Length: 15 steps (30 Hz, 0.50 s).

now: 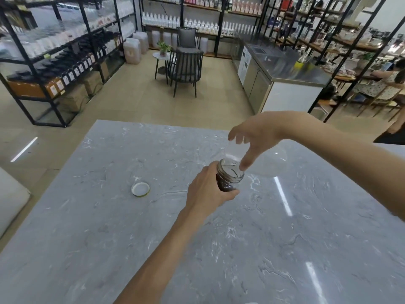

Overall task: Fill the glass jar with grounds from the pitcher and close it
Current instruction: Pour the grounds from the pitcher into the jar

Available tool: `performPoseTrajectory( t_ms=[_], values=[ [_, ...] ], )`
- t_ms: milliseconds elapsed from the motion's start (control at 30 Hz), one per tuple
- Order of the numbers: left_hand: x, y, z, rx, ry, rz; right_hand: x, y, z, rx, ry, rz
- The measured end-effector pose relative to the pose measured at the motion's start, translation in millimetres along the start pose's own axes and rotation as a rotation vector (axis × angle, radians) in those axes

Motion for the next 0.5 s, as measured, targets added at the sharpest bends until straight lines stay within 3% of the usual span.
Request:
performPoseTrajectory(
  t_ms=[133, 233, 333, 400, 500],
  values=[
    [-10.0, -32.5, -8.7, -0.068, -0.02, -0.038, 0.8, -0.7, 20.4, 0.416, 0.025, -0.082],
    [-13.6, -54.7, -21.1, -0.169, -0.003, -0.07, -0.3, 3.4, 28.8, 0.687, 0.14, -0.173],
    [-15.5, -63.2, -30.2, -0.181, 0.003, -0.069, -3.0, 4.4, 38.7, 0.841, 0.225, -0.212],
    [-14.7, -63.9, -33.4, -0.159, -0.003, -0.075, -3.2, -2.1, 36.0, 0.751, 0.212, -0.196],
    [-10.3, -58.5, -35.0, -0.081, -0.019, -0.087, 3.6, -17.3, 9.7, 0.261, 0.117, -0.139]
  ],
)
Point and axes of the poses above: each hand's wrist, its own x-axis towards the middle knuckle, its own z-axis out of the palm, y = z × x, the point moved 8 cm from there along x, towards the middle knuckle, and after that the axes turned 11 degrees about -z, right-handed, at the moved point
